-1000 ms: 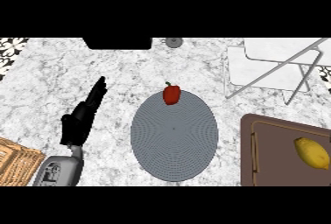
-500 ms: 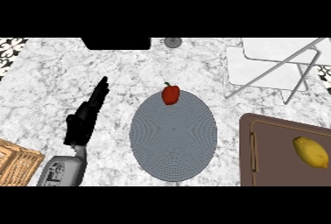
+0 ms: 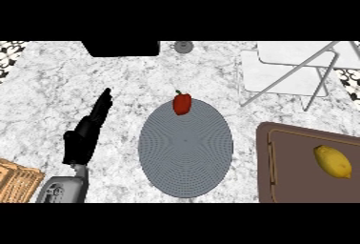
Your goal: Pick the pear from the placemat and place it in the tiered shelf
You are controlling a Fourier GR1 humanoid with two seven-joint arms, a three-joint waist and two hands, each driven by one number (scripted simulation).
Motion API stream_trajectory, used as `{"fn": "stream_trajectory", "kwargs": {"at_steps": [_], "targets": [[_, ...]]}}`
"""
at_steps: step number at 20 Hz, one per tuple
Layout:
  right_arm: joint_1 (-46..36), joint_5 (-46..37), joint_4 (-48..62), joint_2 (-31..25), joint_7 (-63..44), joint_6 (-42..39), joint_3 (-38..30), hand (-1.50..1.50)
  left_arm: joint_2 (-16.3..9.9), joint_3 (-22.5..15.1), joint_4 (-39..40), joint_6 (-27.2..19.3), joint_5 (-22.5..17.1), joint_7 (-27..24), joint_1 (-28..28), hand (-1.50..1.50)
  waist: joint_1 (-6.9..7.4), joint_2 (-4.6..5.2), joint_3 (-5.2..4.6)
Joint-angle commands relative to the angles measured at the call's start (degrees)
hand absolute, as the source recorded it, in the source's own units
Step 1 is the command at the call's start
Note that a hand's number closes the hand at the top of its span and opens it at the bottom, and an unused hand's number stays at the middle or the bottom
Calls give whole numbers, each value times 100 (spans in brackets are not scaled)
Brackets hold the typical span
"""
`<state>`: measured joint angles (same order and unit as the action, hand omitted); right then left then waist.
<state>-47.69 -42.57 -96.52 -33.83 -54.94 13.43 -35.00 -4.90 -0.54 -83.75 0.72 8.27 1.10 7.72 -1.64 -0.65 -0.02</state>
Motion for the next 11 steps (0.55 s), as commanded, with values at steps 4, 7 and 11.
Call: {"fn": "stream_trajectory", "kwargs": {"at_steps": [4, 7, 11], "targets": [[1358, 1494, -1182, -781, -508, -1833, -1422, -150, -52, 83, -140, 8, -55, 123, -27, 0, -135, -24, 9], [2136, 2183, -1298, -866, -95, -2419, -2167, -150, -107, 92, -49, -11, 25, -53, -120, 0, -171, -18, 14], [2602, 3348, -1338, -1105, -90, -3158, -3384, -150, -73, 186, -80, -64, -51, 222, 138, 0, -158, -13, 9]]}}
